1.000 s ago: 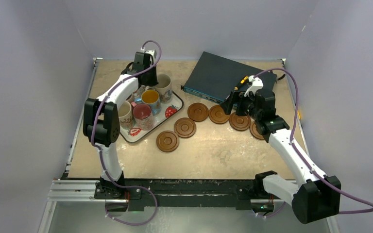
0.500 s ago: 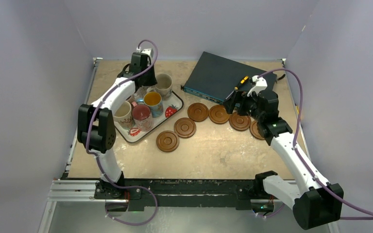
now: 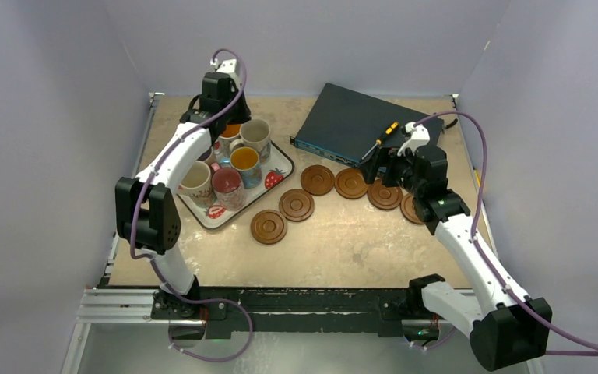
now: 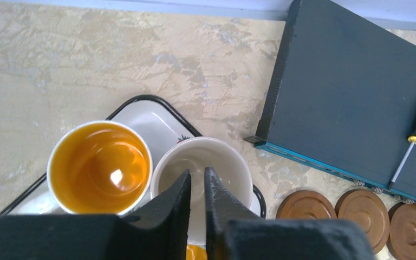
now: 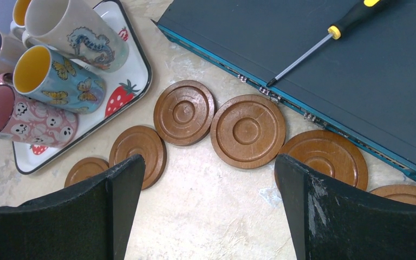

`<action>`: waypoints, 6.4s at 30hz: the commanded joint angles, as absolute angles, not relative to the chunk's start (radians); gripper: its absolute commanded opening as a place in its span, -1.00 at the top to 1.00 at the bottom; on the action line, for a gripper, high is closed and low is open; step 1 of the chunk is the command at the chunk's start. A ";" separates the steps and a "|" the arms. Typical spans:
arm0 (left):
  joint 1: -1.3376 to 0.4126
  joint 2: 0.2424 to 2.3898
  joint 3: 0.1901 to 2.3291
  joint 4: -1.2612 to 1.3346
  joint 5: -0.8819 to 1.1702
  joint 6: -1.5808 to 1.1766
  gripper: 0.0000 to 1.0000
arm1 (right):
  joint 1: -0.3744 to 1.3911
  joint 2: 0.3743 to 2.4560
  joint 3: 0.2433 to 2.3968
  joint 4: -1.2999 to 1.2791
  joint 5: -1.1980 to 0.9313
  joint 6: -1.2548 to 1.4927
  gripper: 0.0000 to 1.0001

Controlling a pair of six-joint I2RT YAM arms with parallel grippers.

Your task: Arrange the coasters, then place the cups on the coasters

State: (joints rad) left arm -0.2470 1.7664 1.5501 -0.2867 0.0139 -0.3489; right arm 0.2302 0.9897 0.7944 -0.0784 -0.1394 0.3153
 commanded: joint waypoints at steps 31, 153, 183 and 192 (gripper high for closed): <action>-0.227 1.829 1.571 -0.400 -0.047 -0.325 0.38 | 0.235 0.966 0.764 -0.071 -0.117 0.312 -0.88; -0.587 1.959 1.897 -0.617 0.265 0.114 1.00 | 0.235 0.835 0.742 -0.015 -0.110 0.309 -0.88; -0.614 2.166 2.064 -0.722 0.301 0.240 1.00 | 0.234 0.791 0.694 -0.016 -0.115 0.307 -0.89; -0.613 2.205 2.102 -0.750 0.278 0.238 0.96 | 0.235 0.784 0.695 -0.021 -0.117 0.308 -0.89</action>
State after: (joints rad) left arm -0.6094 2.2024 2.0293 -0.7734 0.2607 0.2287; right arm 0.2306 0.8082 0.6979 -0.0467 -0.1184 0.3191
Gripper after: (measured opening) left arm 0.125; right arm 0.944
